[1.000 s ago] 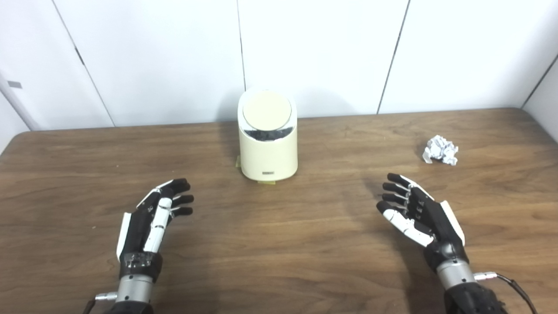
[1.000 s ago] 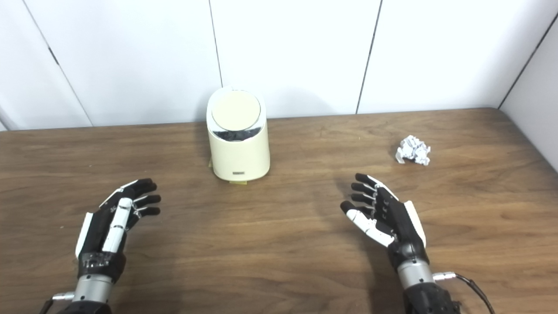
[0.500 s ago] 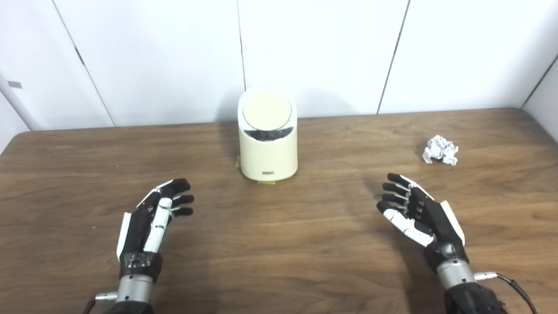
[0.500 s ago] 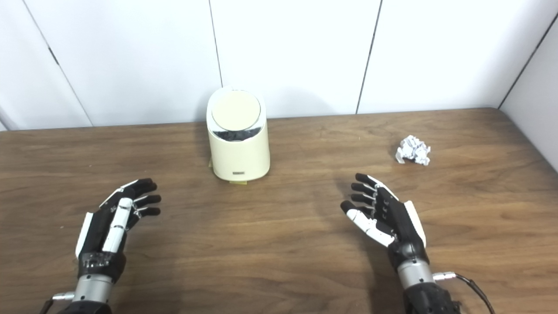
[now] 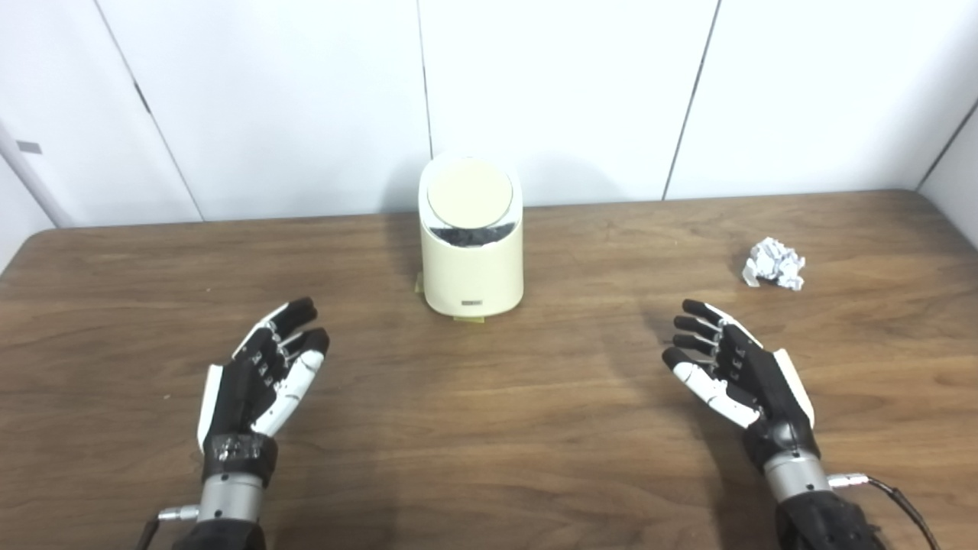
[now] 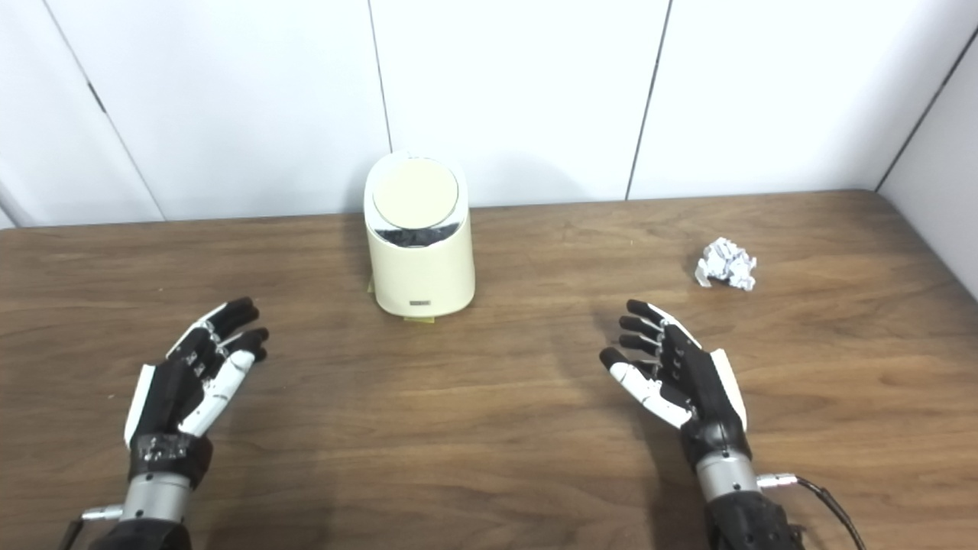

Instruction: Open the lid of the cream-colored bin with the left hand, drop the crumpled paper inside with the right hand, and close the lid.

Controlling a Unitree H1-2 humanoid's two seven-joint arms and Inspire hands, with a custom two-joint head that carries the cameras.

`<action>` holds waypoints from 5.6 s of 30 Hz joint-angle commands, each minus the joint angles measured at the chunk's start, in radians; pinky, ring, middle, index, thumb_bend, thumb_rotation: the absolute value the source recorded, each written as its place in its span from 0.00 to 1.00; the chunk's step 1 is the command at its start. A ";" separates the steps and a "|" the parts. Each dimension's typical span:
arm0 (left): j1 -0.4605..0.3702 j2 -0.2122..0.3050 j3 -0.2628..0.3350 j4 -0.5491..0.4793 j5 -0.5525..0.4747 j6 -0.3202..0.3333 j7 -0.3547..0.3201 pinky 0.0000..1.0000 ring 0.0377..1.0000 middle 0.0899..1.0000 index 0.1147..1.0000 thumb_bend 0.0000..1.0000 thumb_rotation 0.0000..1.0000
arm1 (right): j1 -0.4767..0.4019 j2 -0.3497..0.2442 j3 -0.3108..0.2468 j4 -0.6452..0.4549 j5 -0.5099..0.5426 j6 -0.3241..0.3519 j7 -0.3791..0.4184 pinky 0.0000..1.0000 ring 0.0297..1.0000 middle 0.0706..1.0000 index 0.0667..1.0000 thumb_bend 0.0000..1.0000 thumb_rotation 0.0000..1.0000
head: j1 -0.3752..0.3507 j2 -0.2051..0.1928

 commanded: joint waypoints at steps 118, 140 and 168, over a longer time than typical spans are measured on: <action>-0.810 0.098 -0.406 0.426 1.019 0.248 -0.047 1.00 1.00 1.00 1.00 1.00 0.19 | -0.038 0.022 0.022 0.062 -0.016 -0.072 -0.036 0.64 0.74 0.78 0.80 0.41 0.34 | -0.012 -0.037; -0.836 0.109 -0.447 0.375 1.364 0.209 -0.262 1.00 1.00 1.00 1.00 1.00 0.18 | -0.040 0.039 0.035 0.050 -0.044 -0.071 -0.044 0.61 0.73 0.77 0.80 0.40 0.34 | -0.024 -0.029; -0.835 0.095 -0.430 0.428 1.250 0.203 -0.202 1.00 1.00 1.00 1.00 1.00 0.46 | -0.041 0.046 0.044 0.053 -0.057 -0.068 -0.054 0.61 0.72 0.77 0.79 0.40 0.37 | -0.035 -0.031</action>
